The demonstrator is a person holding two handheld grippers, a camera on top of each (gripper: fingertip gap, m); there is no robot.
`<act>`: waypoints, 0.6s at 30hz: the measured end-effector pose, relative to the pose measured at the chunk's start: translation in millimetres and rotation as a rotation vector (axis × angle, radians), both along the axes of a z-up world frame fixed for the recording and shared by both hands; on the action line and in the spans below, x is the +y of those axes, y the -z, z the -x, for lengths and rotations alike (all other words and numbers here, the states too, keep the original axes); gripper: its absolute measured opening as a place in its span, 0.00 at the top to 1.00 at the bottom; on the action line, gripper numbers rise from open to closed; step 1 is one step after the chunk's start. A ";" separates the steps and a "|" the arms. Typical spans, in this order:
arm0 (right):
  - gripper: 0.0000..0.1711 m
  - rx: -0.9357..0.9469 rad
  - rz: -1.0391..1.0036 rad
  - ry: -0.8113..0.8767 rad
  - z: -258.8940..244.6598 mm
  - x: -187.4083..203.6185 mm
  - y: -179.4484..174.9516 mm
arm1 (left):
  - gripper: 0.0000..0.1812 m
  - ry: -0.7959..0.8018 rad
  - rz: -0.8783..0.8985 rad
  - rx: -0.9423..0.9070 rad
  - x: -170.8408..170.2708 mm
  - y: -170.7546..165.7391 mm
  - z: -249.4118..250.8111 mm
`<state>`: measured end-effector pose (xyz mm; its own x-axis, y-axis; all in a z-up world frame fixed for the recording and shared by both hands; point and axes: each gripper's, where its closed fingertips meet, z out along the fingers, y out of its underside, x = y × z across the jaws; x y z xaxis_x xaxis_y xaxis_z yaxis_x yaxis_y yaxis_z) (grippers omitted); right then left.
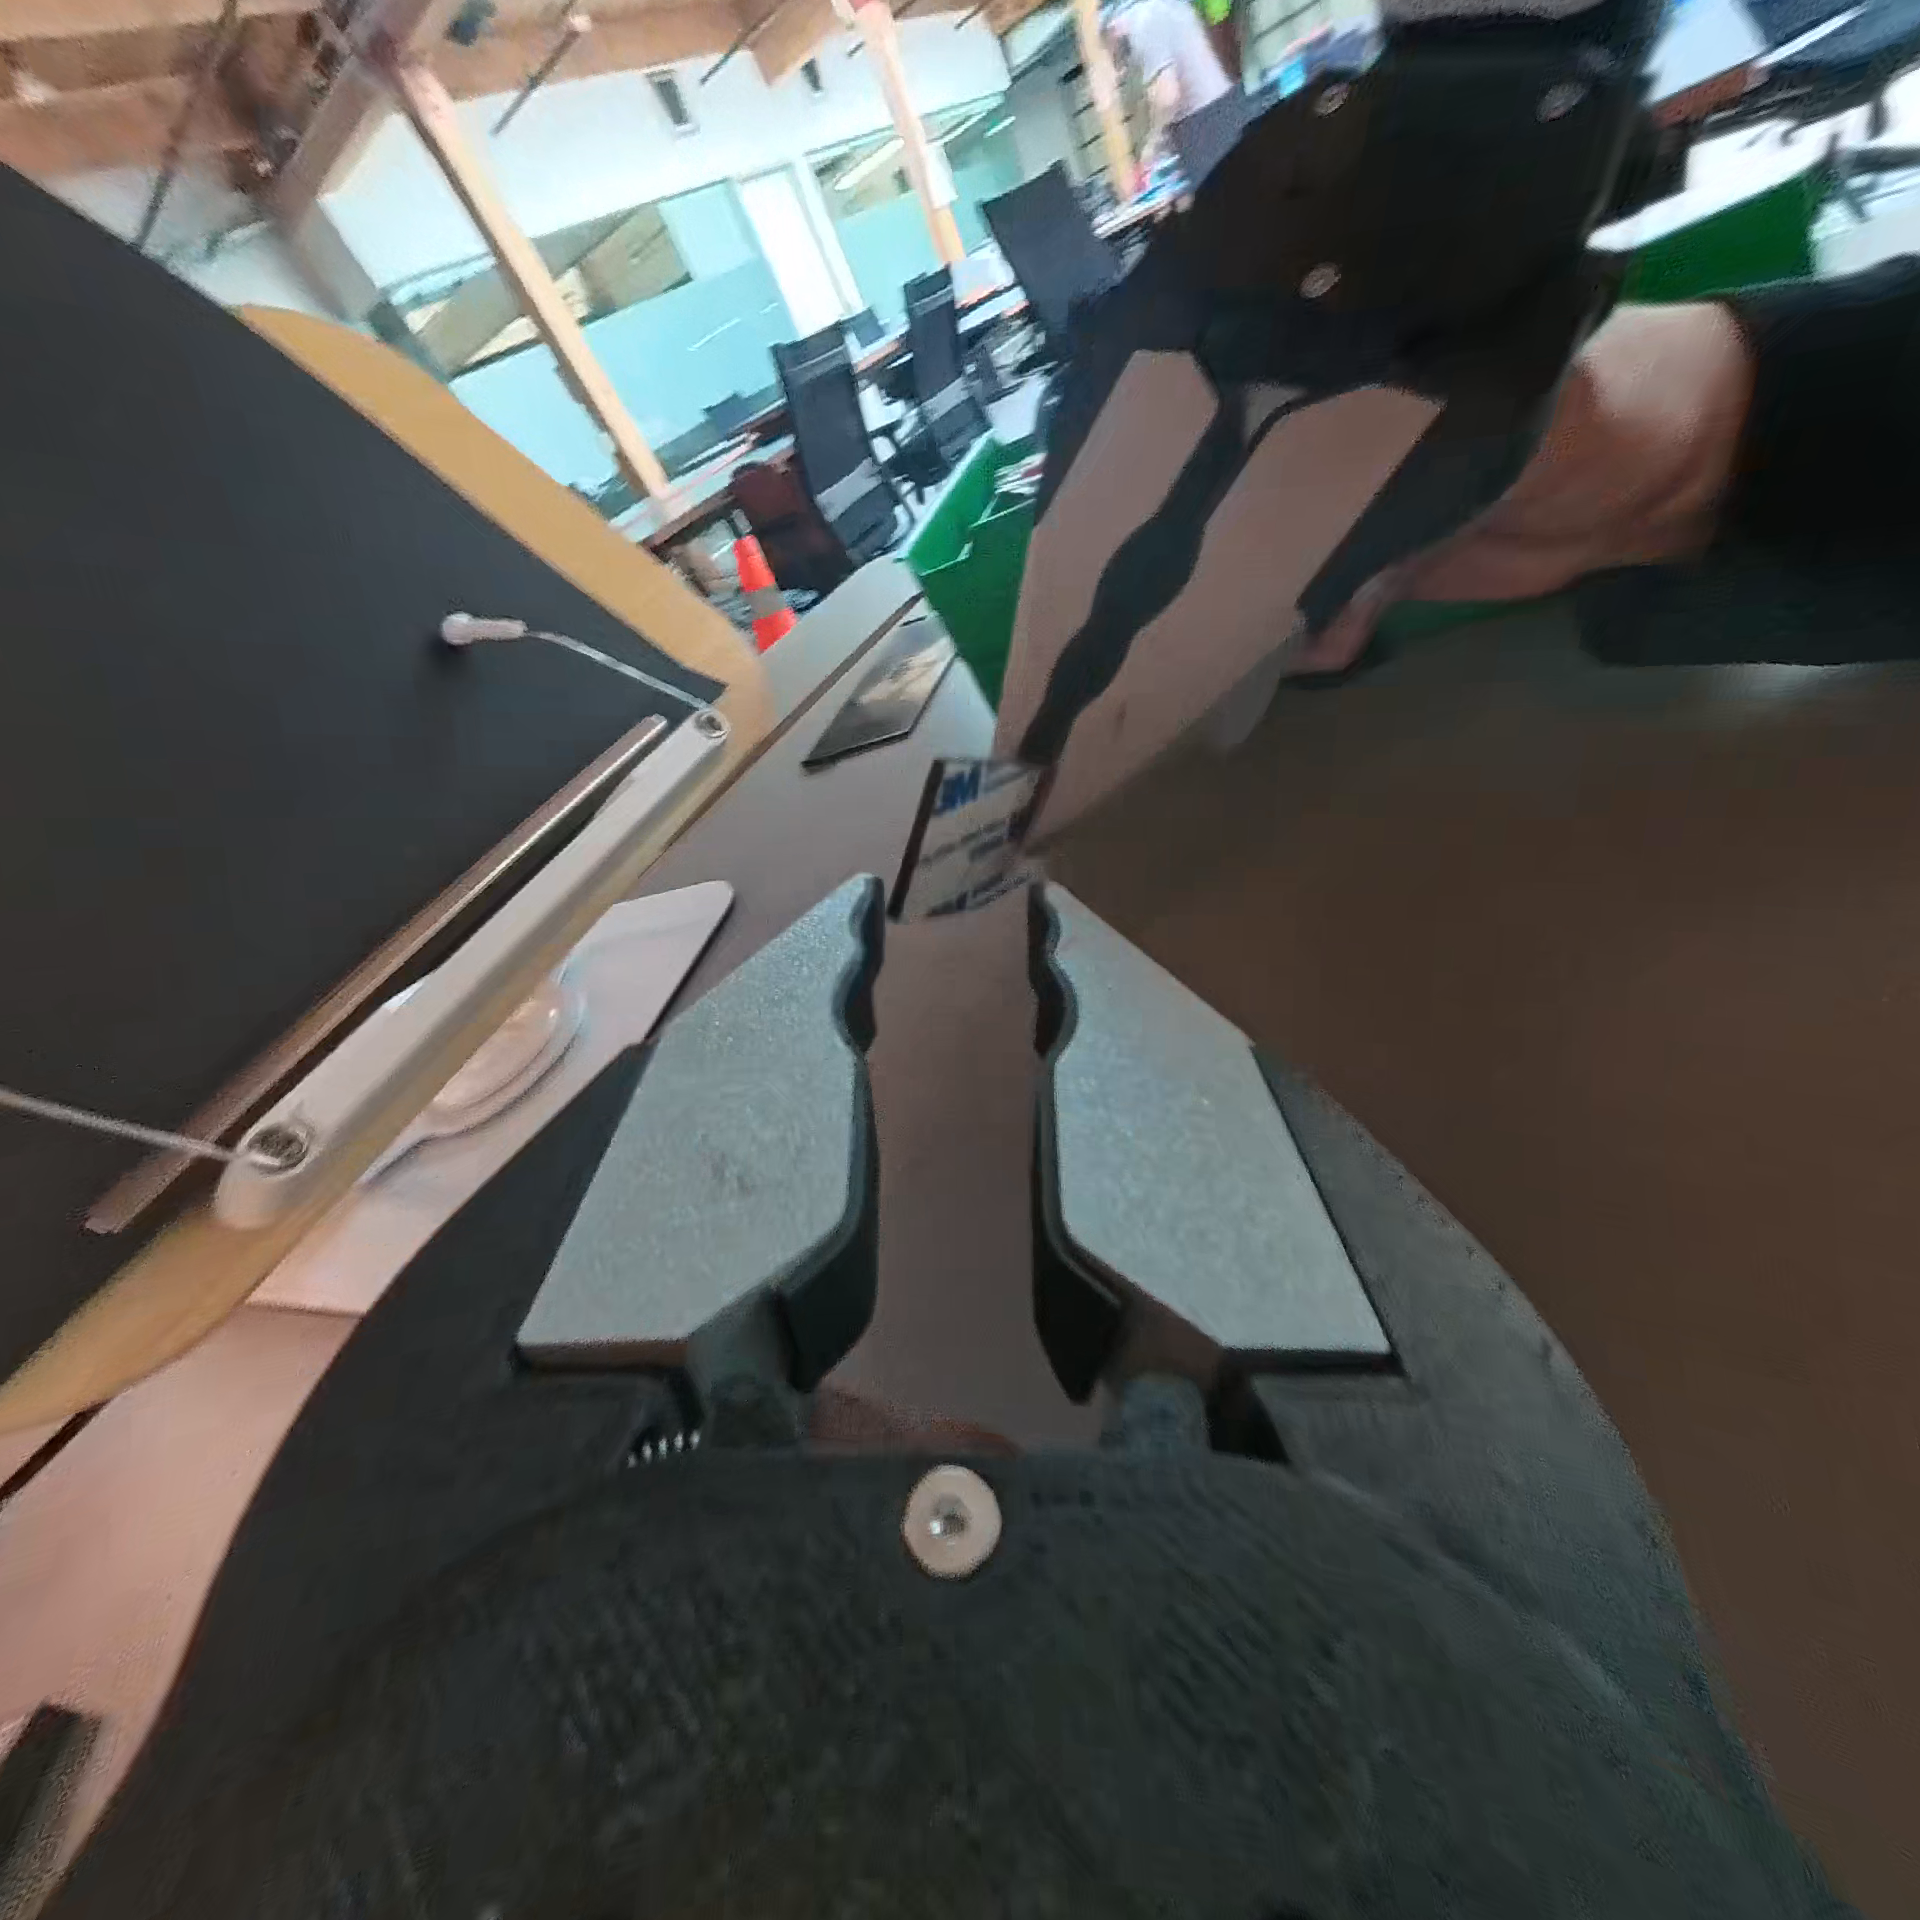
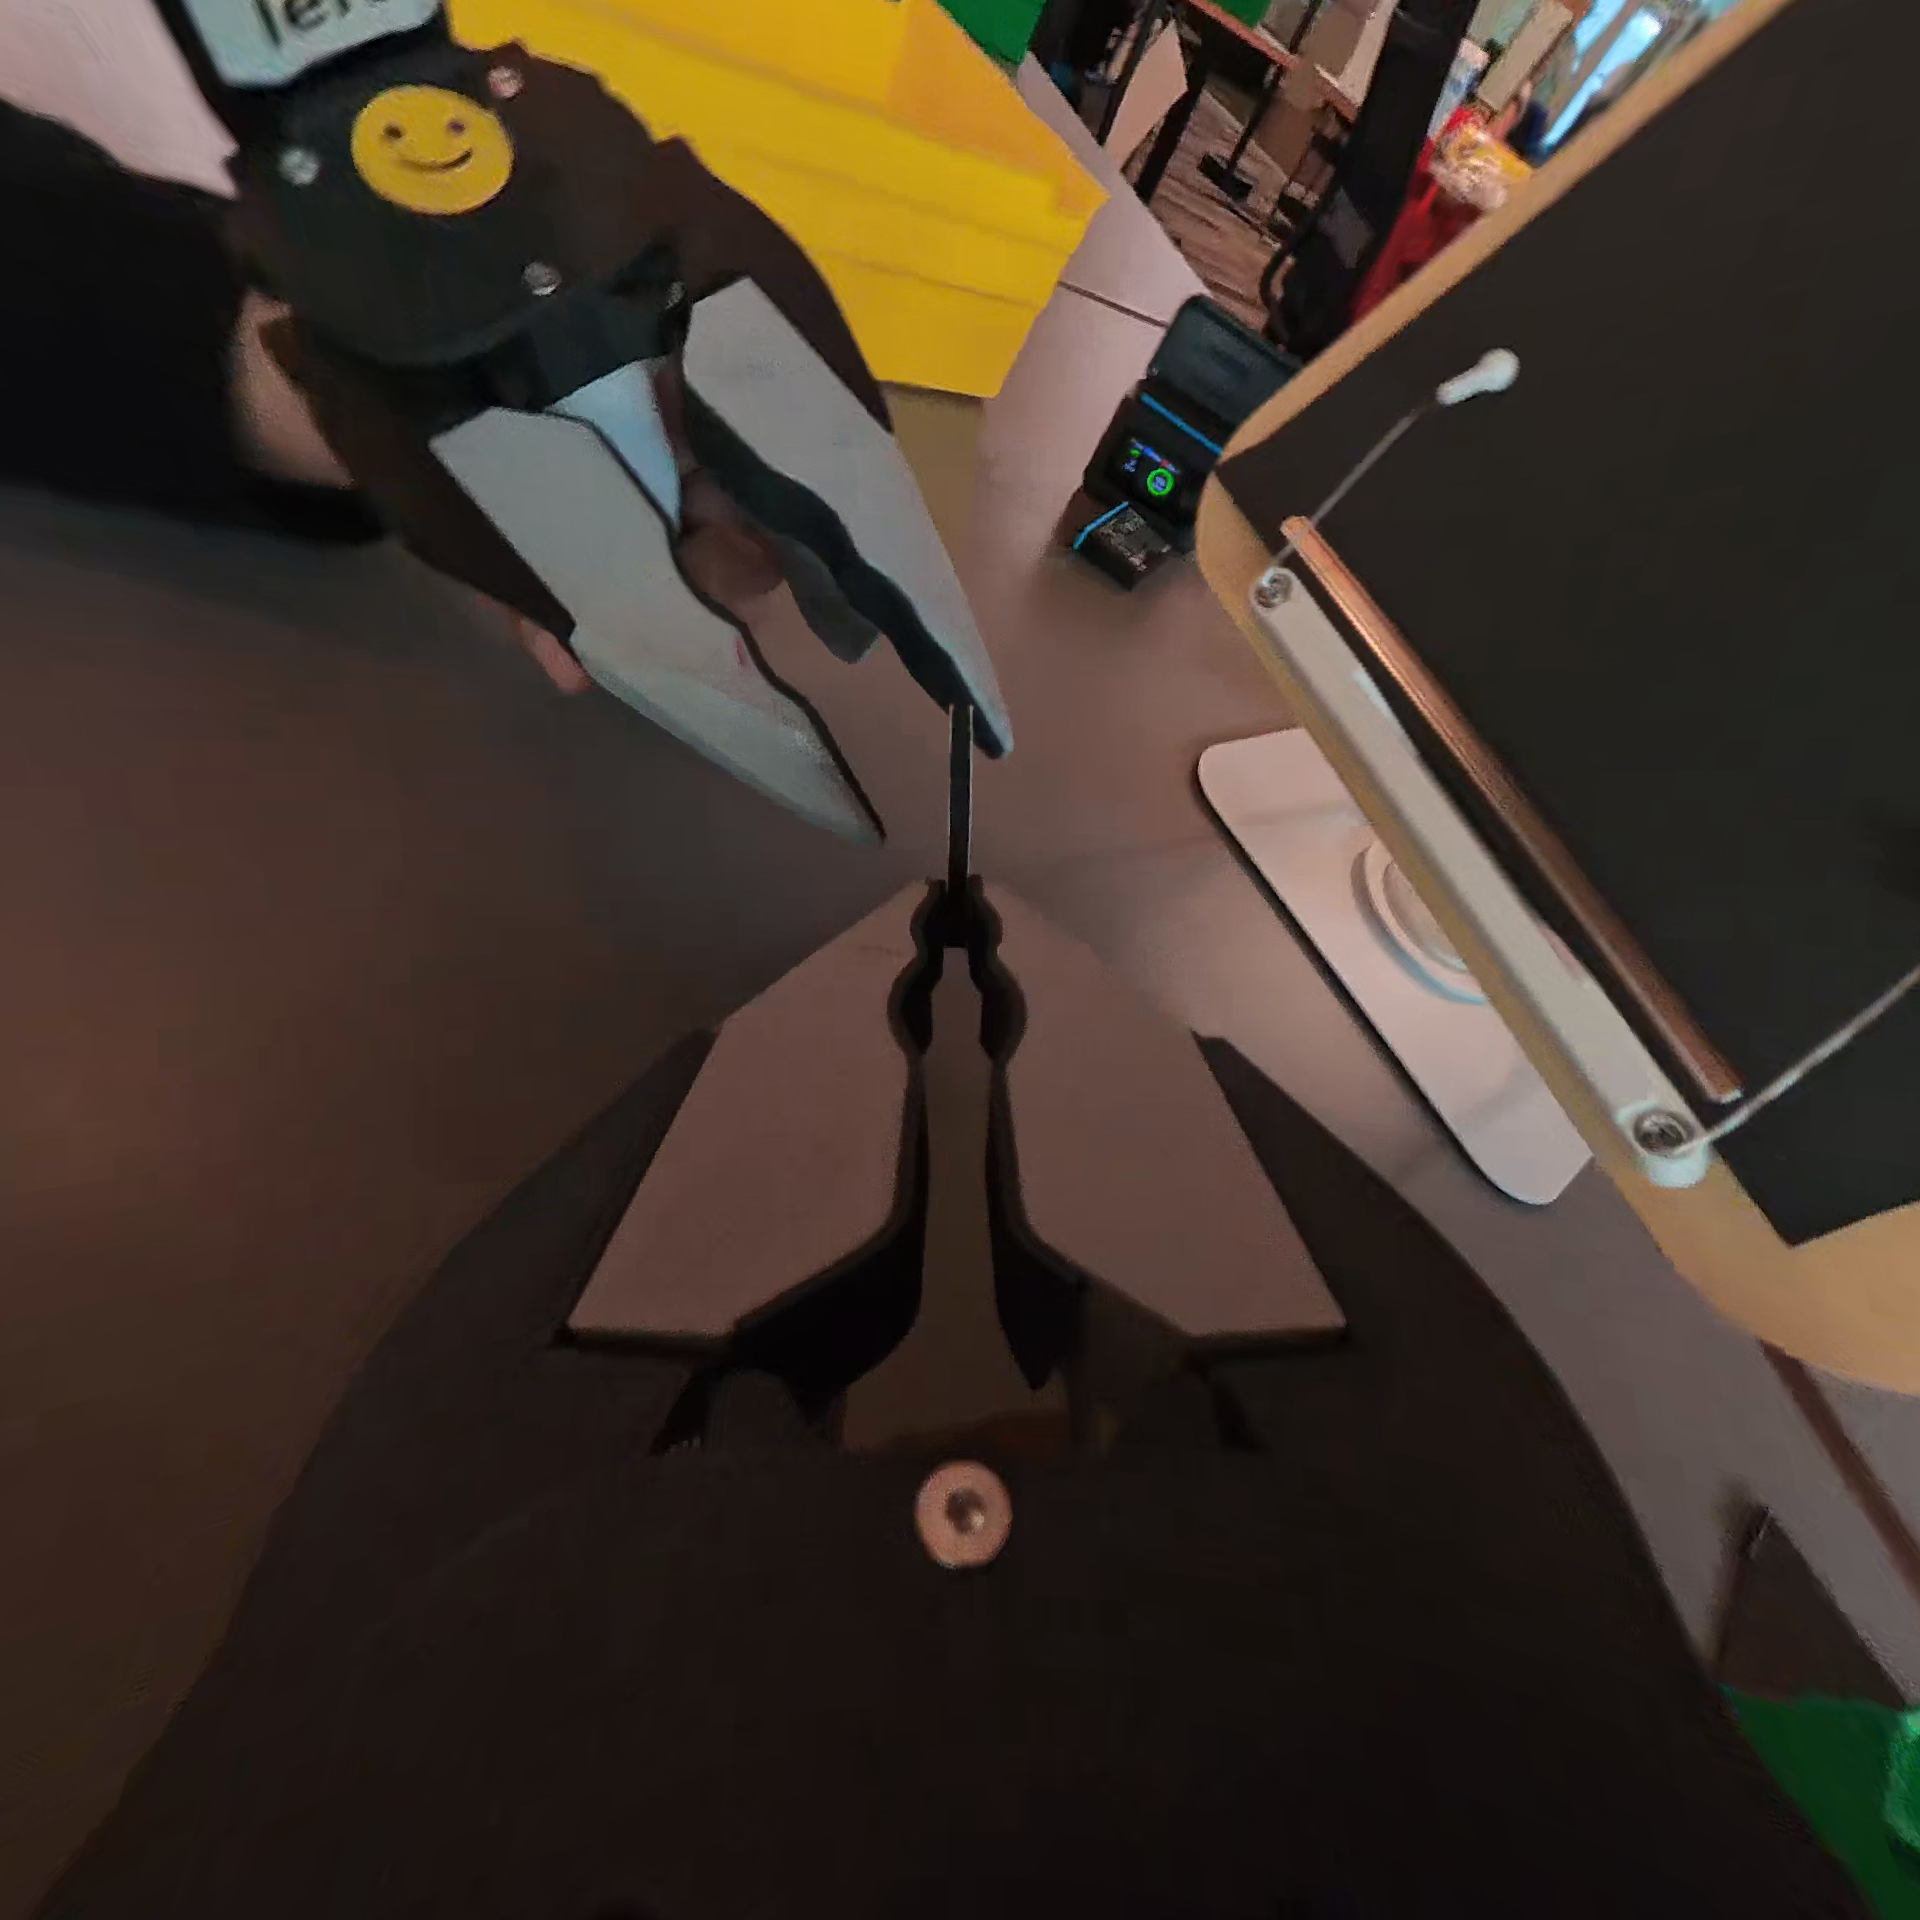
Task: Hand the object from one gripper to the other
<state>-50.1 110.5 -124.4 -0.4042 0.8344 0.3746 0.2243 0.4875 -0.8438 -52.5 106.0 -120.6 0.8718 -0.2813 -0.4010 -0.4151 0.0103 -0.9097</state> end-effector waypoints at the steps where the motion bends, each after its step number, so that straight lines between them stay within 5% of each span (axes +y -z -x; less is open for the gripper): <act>1: 1.00 -0.003 -0.026 -0.017 -0.6 -4.3 2.5 | 0.89 0.007 -0.016 0.019 -1.2 -0.8 -2.1; 6: 0.90 -0.038 0.001 0.036 2.2 2.3 8.7 | 0.99 -0.053 -0.002 0.270 1.0 13.1 0.9; 18: 0.83 -0.178 0.906 -0.070 -2.2 5.2 -23.9 | 1.00 -0.255 -0.226 0.803 5.0 -2.7 7.1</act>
<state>-48.0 115.6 -100.4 -0.4536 0.7501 -0.4813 0.3821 -0.3242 -0.8654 -59.6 111.0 -118.0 0.3273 0.0445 -0.9439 -0.9441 -0.0257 -0.3286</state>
